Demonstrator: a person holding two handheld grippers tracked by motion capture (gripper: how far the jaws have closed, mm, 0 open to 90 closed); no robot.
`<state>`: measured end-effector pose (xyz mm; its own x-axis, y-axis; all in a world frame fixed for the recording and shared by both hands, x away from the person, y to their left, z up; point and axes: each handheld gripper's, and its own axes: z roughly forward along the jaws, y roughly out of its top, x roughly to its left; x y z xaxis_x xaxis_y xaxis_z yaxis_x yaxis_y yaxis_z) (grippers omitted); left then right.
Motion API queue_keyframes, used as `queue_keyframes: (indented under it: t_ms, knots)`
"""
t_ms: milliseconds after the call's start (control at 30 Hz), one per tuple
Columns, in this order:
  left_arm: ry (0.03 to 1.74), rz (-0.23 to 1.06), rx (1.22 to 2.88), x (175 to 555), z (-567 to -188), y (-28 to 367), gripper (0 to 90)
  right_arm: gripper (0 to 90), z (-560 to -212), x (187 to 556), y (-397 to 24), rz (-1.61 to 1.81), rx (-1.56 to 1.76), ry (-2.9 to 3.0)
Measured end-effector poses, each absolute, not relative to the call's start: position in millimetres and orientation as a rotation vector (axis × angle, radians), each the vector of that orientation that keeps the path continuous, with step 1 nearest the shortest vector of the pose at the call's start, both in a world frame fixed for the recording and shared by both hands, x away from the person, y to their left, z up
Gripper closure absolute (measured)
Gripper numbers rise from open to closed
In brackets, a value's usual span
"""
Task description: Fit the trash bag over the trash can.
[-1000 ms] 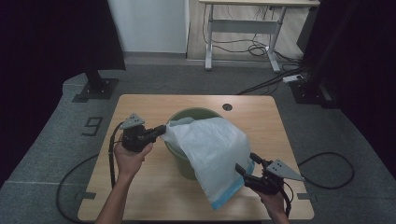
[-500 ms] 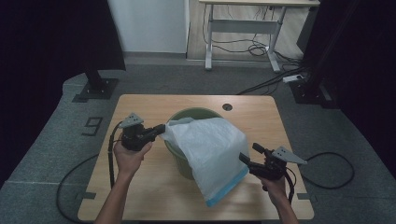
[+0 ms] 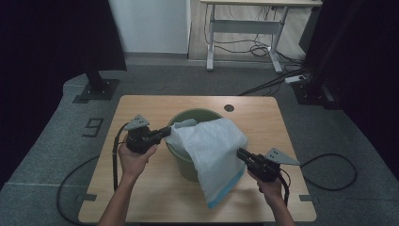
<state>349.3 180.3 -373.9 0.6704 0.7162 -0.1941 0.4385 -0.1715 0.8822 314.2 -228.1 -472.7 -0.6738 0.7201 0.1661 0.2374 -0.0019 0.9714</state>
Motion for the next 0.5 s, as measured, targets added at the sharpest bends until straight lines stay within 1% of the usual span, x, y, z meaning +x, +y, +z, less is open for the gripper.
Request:
queue_keyframes:
  t_ms: [67, 200, 300, 400, 500]
  knots:
    - [0.917, 0.323, 1.819, 350, -375, 178, 89.9, 88.8, -470, 313, -227, 1.716, 0.983, 1.893]
    - [0.915, 0.328, 1.831, 349, -376, 172, 89.9, 88.0, -463, 306, -227, 1.733, 0.975, 1.869]
    - [0.913, 0.332, 1.839, 349, -377, 169, 89.9, 73.7, -457, 293, -225, 1.739, 0.966, 1.861]
    - [0.910, 0.333, 1.844, 348, -378, 165, 89.9, 63.0, -454, 274, -220, 1.745, 0.936, 1.856]
    - [0.908, 0.328, 1.847, 348, -378, 162, 89.9, 56.5, -454, 258, -211, 1.758, 0.898, 1.863]
